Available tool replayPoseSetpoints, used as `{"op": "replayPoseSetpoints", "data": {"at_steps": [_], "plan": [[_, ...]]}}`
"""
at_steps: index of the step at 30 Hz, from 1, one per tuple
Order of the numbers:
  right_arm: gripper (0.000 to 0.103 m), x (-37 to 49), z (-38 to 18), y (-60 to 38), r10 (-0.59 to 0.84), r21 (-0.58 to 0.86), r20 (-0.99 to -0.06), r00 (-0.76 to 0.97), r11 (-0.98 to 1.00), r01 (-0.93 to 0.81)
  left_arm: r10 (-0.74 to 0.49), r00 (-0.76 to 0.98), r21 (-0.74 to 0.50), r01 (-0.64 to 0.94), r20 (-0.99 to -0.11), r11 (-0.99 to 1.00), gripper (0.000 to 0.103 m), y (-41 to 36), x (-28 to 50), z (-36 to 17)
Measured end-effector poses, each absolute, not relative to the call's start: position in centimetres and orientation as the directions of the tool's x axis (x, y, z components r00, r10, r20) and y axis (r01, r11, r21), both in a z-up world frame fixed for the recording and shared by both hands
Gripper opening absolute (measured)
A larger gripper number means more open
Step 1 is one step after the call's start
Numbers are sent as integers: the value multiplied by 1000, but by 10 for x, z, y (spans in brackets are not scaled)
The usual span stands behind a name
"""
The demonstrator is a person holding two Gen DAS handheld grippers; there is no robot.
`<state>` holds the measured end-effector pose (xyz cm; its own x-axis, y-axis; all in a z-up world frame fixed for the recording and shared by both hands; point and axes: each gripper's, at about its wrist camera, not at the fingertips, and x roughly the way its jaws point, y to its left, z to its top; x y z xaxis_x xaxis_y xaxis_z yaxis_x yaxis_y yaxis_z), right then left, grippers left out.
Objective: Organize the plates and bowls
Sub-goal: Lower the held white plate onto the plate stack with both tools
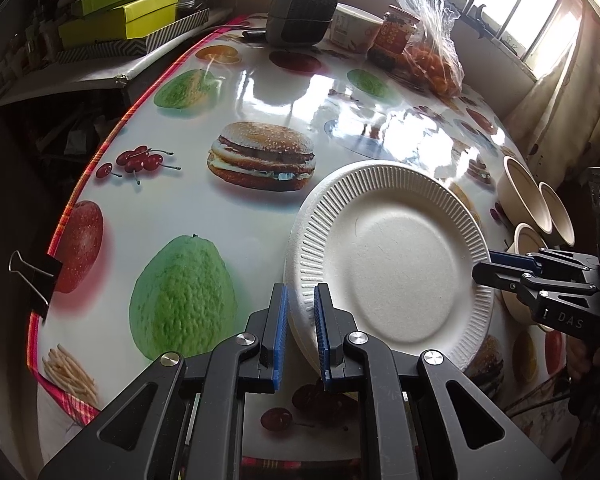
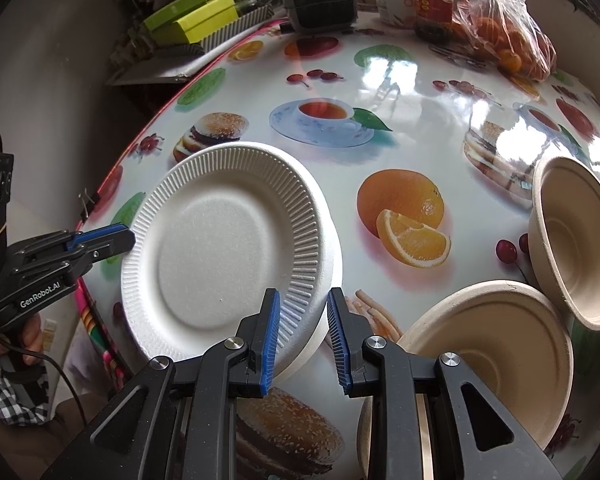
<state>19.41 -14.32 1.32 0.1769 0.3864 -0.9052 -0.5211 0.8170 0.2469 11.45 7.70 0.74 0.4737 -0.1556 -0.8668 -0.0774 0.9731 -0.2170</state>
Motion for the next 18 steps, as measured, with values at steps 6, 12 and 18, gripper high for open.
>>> {"op": "replayPoseSetpoints", "data": {"at_steps": [6, 12, 18], "plan": [[25, 194, 11, -143, 385, 248, -907, 173, 818, -520, -155, 468, -214, -77, -870, 974, 14, 76, 116, 6], [25, 195, 8, -142, 381, 248, -910, 166, 819, -518, -155, 464, -214, -78, -872, 974, 14, 75, 116, 4], [25, 195, 7, -142, 380, 247, -910, 166, 819, -518, -154, 463, -213, -79, -873, 974, 14, 76, 116, 3]]}}
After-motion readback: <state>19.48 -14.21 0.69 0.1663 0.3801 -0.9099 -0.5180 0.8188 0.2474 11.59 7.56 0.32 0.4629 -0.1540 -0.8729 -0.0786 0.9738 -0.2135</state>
